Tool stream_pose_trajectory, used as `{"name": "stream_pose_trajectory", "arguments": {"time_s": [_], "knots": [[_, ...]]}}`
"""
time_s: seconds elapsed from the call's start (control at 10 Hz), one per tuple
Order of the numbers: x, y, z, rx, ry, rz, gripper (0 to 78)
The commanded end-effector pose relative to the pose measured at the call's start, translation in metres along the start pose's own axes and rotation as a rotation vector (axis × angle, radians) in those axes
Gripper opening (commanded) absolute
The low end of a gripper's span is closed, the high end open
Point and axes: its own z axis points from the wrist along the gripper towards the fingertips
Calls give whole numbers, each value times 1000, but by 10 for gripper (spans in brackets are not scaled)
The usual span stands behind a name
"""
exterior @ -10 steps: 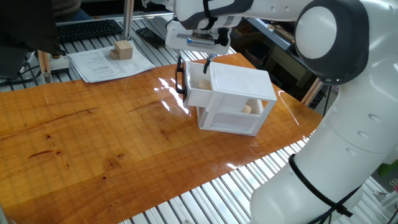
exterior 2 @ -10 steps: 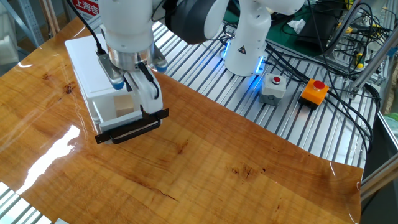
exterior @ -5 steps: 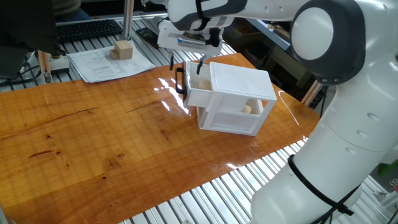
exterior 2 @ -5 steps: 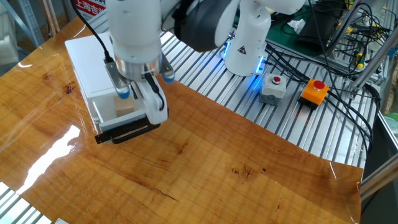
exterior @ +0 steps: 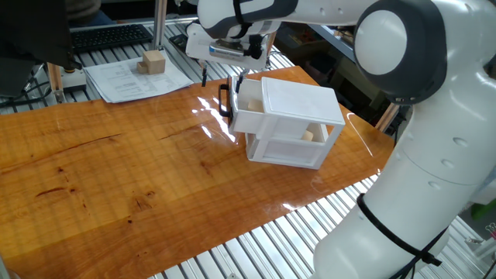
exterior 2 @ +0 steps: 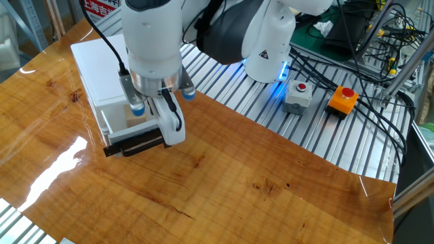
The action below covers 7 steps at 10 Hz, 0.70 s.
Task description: Put things in the drawer
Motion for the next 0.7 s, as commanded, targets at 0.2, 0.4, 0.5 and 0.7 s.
{"name": "stream_pose_trajectory", "arguments": {"time_s": [0.2, 0.4, 0.5, 0.7], "knots": [[-5, 11, 3, -15, -8, 13, 774], [-8, 15, 2, -20, -5, 16, 774], [-9, 17, 2, -23, -6, 17, 774], [-10, 20, 6, -33, -17, 21, 774]]}}
